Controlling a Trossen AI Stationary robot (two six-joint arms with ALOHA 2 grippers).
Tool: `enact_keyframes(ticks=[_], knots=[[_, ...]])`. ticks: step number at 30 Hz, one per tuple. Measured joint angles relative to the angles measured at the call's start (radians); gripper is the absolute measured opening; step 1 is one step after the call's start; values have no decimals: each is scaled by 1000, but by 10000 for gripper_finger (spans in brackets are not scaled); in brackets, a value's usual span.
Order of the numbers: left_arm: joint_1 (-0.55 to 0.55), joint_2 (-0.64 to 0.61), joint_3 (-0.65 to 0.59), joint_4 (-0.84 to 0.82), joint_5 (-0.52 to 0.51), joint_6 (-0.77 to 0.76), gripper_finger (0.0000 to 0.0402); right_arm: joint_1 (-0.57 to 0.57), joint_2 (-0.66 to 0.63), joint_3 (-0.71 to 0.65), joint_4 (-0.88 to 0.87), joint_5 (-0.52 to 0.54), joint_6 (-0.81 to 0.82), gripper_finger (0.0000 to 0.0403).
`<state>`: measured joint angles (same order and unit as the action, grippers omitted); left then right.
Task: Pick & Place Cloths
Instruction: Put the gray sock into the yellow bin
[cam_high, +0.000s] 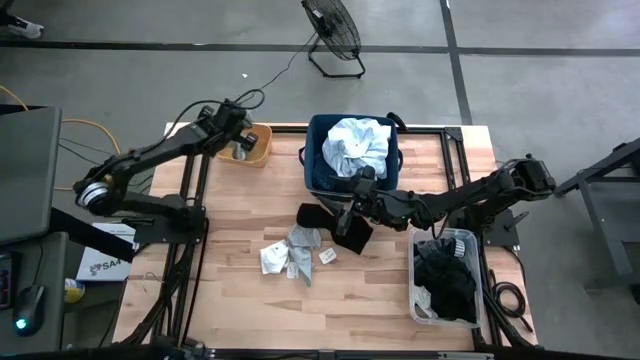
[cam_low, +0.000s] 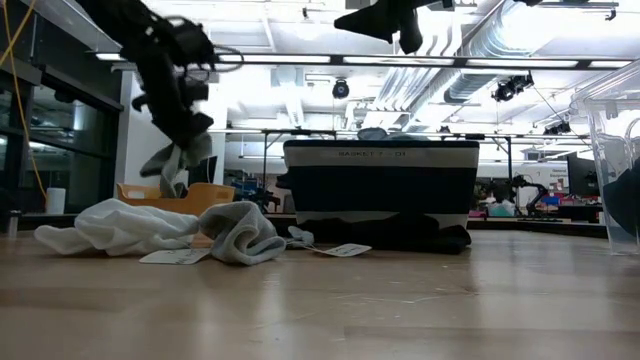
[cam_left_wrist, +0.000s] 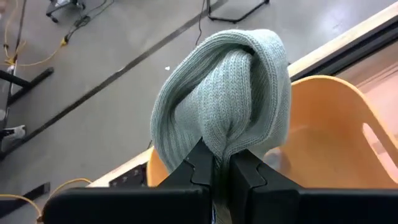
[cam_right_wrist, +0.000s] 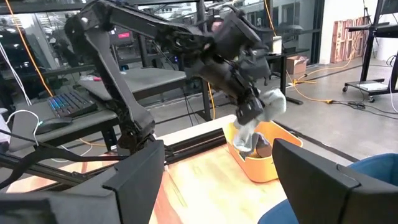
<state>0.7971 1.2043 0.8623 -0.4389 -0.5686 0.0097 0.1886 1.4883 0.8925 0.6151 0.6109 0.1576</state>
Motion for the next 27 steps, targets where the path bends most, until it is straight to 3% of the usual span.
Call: enact_keyframes(ticks=[5,11,14,27], knots=[[8,101,0,61,4,9,10,0,0,0,-15,0,1,290],[8,194,0,56,151,11,10,0,0,0,-25,0,8,290],[8,235,0,47,163,8,10,0,0,0,-24,0,8,290],[8,326,0,29,265,-19,17,0,0,0,-24,0,8,290]])
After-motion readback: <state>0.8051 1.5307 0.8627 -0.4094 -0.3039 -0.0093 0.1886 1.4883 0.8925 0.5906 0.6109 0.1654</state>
